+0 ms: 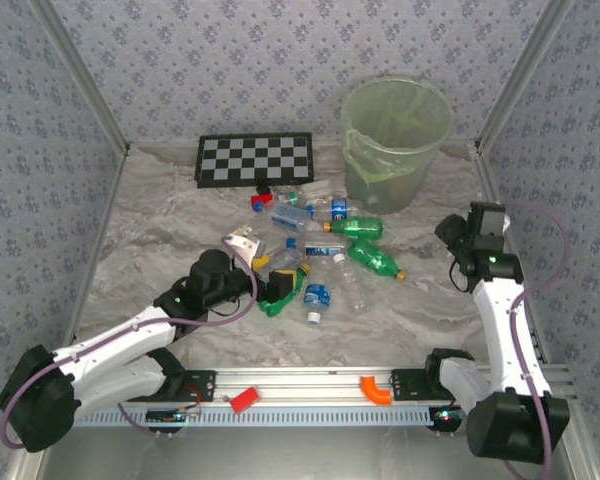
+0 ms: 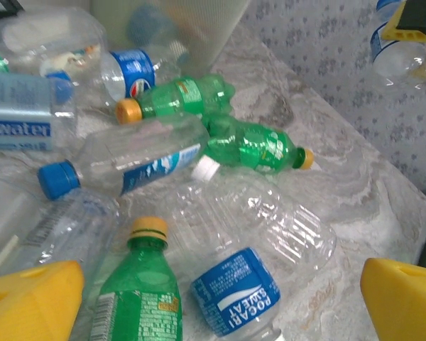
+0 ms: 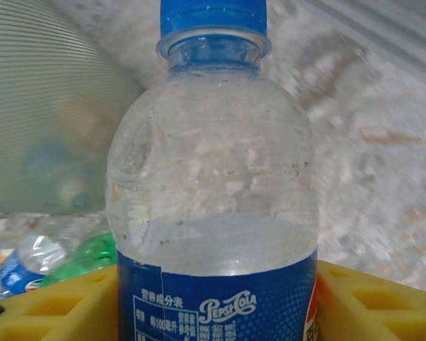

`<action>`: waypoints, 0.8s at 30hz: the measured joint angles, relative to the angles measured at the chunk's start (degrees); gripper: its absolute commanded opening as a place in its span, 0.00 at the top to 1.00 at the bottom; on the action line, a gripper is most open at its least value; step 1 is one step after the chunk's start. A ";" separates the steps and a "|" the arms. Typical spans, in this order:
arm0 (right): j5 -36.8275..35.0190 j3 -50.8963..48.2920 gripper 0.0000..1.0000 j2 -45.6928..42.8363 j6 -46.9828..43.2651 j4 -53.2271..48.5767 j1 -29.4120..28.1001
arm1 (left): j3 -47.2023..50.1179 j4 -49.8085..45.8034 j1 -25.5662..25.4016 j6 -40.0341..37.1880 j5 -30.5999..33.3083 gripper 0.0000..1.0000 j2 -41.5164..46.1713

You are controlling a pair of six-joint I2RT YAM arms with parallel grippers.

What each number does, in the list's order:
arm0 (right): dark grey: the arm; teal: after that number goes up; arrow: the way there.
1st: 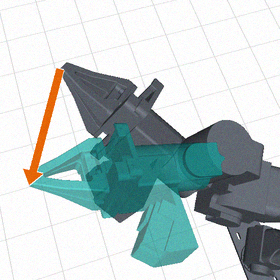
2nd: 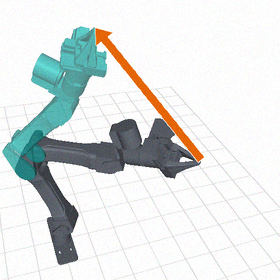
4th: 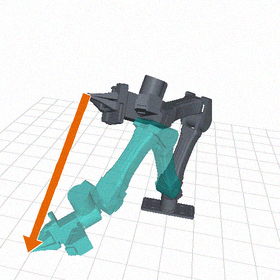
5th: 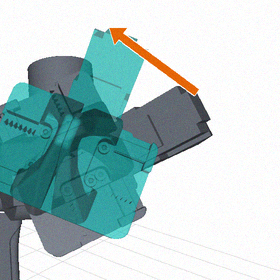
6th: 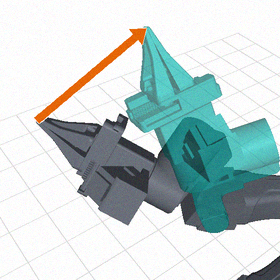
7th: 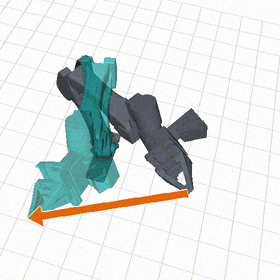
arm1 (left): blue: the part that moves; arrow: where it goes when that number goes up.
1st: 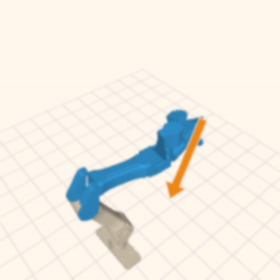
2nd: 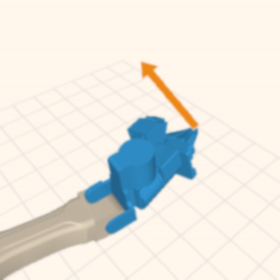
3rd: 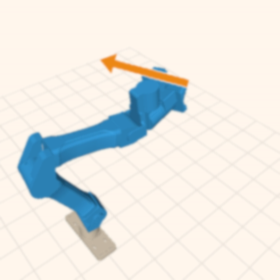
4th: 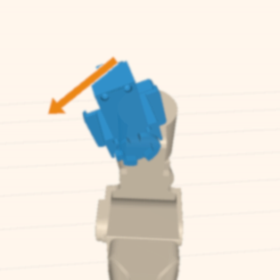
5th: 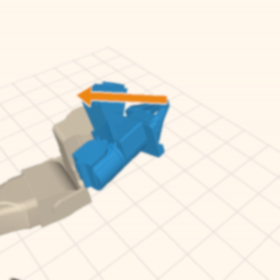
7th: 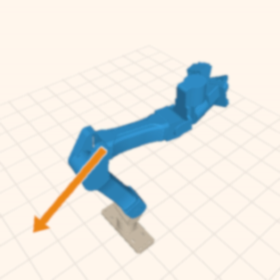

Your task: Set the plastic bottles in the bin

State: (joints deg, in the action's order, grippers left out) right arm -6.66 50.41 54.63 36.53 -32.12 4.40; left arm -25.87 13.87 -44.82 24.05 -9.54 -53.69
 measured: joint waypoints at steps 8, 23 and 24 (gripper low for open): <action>-12.33 18.18 0.38 9.20 -7.21 2.36 -12.35 | 2.97 -0.42 0.02 0.02 8.33 0.00 9.57; -20.44 66.60 0.38 44.48 -20.59 -0.13 -17.68 | 3.69 -0.87 0.00 -0.17 10.93 0.00 11.76; -20.74 70.42 0.38 47.45 -21.09 -1.18 -17.94 | 3.69 -0.94 0.00 -0.26 10.93 0.00 11.76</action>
State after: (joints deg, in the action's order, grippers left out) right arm -27.40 120.84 102.08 15.44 -33.30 -13.54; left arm -22.17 12.93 -44.82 23.79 1.39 -41.93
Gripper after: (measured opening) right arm 0.622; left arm 0.997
